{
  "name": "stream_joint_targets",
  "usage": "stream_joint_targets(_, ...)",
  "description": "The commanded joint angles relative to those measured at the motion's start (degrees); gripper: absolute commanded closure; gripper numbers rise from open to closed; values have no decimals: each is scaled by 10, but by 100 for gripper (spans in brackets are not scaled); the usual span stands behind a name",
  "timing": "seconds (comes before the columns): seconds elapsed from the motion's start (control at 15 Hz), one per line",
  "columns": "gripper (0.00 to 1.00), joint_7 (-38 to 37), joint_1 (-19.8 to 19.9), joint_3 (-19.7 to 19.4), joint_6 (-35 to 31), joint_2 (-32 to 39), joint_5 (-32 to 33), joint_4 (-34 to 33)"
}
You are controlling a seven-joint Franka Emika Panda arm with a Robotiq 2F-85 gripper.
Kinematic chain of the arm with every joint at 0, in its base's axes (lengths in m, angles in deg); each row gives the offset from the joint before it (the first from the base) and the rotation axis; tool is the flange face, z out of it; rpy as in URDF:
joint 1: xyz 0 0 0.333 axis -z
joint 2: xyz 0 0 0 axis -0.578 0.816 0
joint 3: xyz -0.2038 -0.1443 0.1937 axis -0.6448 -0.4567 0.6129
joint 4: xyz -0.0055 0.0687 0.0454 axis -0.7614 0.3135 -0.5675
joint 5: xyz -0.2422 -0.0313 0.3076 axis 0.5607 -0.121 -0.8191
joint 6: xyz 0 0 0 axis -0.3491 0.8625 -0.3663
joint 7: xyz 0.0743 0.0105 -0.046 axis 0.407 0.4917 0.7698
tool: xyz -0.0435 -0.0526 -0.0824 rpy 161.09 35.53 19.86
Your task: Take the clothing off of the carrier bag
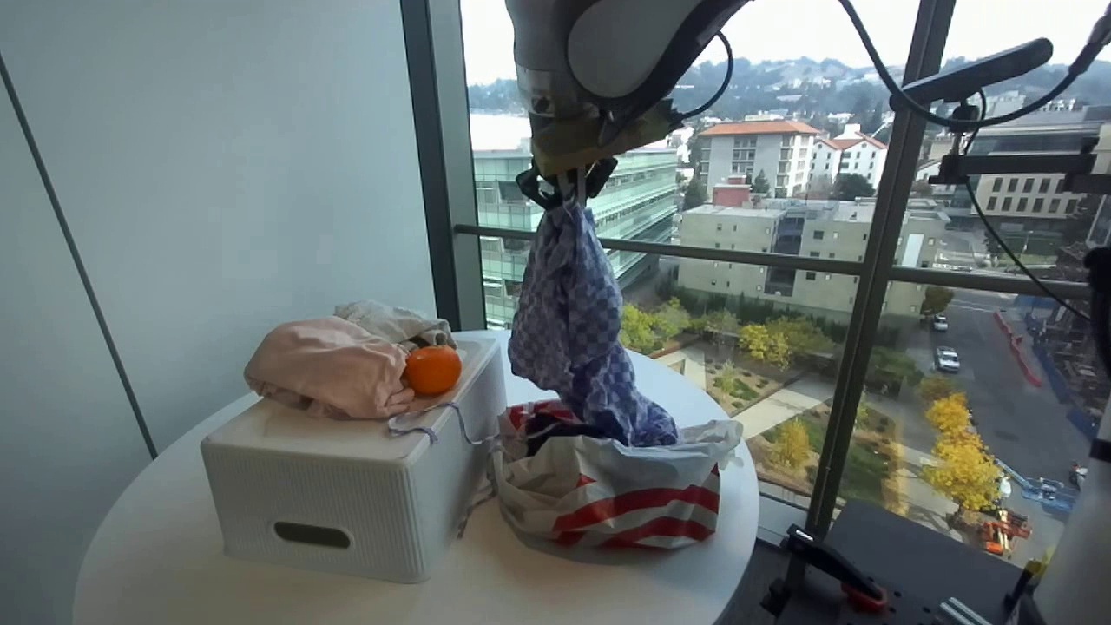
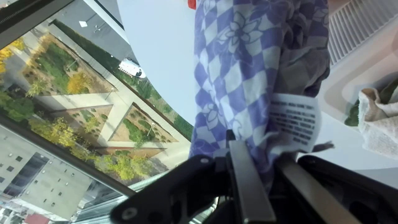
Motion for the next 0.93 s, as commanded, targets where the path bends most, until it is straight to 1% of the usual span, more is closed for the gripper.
stream_joint_targets(0.0, 98, -22, 18, 61, 41, -80, 53, -31)
stream_joint_targets(0.2, 98, -19, 15, 115, 72, -103, 91, -89)
stream_joint_targets(0.4, 98, -21, 8, 170, 91, -94, 138, -164)
stream_joint_targets(0.6, 98, -39, 6, 231, 116, -49, 202, -259)
stream_joint_targets(0.67, 98, -41, 20, 261, 125, -31, 219, -290)
stream_joint_targets(0.73, 98, -48, 3, 268, 143, -3, 251, -322)
stream_joint_targets(0.87, 98, -59, -11, 296, 173, 54, 307, -377)
